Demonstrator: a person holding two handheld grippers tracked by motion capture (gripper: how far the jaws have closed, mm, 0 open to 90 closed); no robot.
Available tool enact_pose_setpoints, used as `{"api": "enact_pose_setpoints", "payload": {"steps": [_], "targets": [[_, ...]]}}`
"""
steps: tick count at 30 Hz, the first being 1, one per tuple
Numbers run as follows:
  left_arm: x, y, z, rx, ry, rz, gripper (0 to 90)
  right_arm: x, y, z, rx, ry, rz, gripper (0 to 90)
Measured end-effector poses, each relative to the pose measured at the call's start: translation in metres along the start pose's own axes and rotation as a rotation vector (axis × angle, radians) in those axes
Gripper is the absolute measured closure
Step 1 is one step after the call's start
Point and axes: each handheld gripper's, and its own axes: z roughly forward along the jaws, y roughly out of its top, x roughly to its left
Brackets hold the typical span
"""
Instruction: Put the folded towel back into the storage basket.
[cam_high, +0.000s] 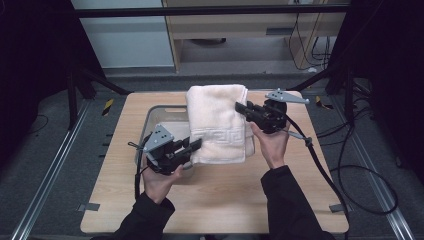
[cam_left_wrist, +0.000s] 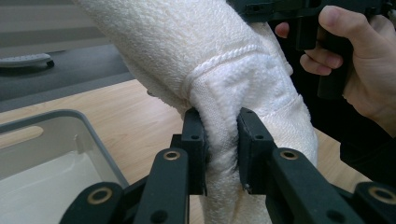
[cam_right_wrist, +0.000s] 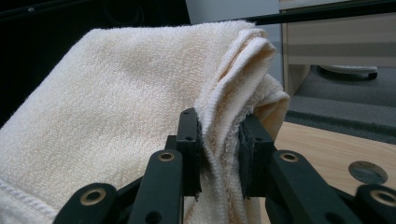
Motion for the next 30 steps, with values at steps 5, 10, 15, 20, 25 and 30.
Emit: {"api": "enact_pose_setpoints", "payload": {"steps": [5,10,15,20,25,30], "targets": [[0.007,0.005,-0.008,-0.009,0.013,-0.002,74.5,0.007,0.005,0.009,-0.007,0.010,-0.001,73.5],[0.013,0.007,-0.015,-0.019,0.018,-0.009,74.5,0.013,0.010,0.016,-0.009,0.016,-0.007,73.5],[0.018,0.008,-0.021,-0.026,0.024,-0.015,74.5,0.021,0.014,0.022,-0.007,0.020,-0.018,73.5],[0.025,0.007,-0.030,-0.032,0.041,-0.020,74.5,0.029,0.015,0.030,-0.011,0.026,-0.023,73.5],[0.032,0.004,-0.036,-0.029,0.058,-0.028,74.5,0.035,0.014,0.041,-0.006,0.034,-0.026,73.5],[0.038,0.002,-0.042,-0.030,0.067,-0.033,74.5,0.041,0.013,0.049,-0.001,0.041,-0.031,73.5]]}}
